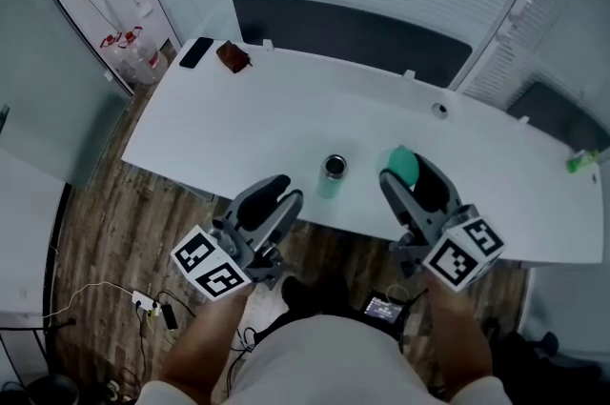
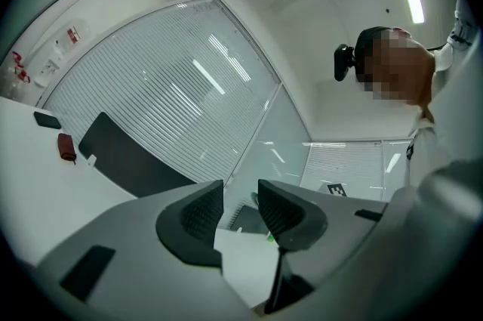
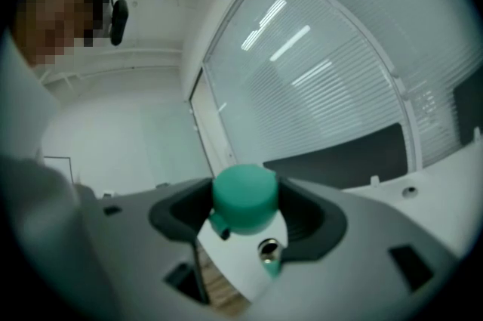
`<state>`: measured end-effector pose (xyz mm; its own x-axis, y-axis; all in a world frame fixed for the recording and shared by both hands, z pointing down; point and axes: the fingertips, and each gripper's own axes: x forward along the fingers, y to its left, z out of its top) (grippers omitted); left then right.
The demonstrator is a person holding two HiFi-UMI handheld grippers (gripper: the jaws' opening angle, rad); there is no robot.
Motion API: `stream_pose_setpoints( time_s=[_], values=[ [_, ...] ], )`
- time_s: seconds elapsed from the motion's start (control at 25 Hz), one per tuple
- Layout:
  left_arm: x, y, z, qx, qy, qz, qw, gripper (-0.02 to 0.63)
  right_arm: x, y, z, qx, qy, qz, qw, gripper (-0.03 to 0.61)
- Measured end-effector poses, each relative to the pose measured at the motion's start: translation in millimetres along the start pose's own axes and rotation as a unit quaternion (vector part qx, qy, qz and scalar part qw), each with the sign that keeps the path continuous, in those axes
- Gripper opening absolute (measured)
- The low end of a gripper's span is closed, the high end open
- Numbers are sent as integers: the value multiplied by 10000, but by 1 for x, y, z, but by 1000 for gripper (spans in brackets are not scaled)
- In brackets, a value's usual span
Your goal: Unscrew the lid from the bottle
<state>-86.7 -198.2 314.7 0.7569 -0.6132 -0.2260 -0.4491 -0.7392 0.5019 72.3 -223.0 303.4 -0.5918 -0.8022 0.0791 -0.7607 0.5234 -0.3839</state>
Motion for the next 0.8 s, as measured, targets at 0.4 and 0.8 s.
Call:
stream_pose_setpoints(
  time_s=[0.4, 0.8],
  values=[
    [-24, -15, -16, -222, 62, -15, 9997, 152, -28, 3, -27, 309, 70, -131, 9994, 288],
    [-49, -24, -31, -552, 105, 73, 9984, 152, -47, 5, -45, 535, 129, -299, 9980, 288]
  ],
)
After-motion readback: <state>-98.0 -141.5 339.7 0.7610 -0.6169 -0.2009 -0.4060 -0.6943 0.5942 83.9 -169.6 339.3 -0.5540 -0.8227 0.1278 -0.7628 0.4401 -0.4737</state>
